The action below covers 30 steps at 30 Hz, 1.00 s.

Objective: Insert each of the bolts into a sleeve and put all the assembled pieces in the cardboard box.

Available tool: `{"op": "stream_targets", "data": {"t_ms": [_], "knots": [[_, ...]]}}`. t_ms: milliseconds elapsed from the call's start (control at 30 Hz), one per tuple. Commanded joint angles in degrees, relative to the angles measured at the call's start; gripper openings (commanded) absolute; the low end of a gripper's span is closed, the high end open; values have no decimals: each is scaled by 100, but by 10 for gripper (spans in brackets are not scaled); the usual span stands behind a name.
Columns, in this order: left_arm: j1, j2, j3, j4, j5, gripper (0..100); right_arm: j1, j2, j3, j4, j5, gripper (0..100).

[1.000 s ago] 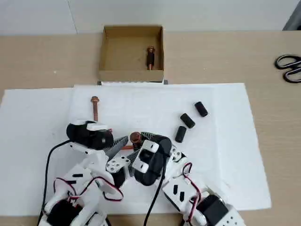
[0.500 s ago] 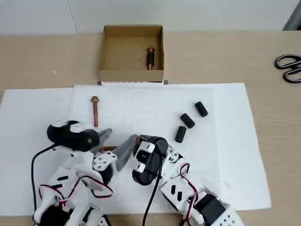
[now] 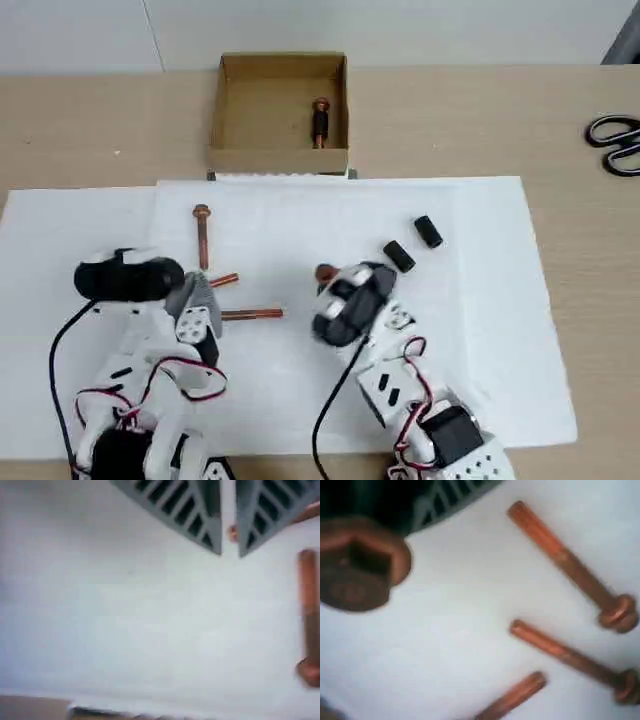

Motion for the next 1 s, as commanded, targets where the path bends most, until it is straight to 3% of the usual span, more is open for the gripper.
{"op": "stream_targets", "data": {"t_ms": [0,100,367,967], "knots": [[-404,-44,365,-35,-44,6,488,-4,-149,233,-510,2],[-457,-44,840,-70,-35,6,840,4,-589,611,-1002,2],[-448,-53,1420,-79,-44,6,919,1262,-1934,1349,-1055,2],[-440,-53,1420,-105,-44,6,971,8101,-7525,541,-1064,2]]}}
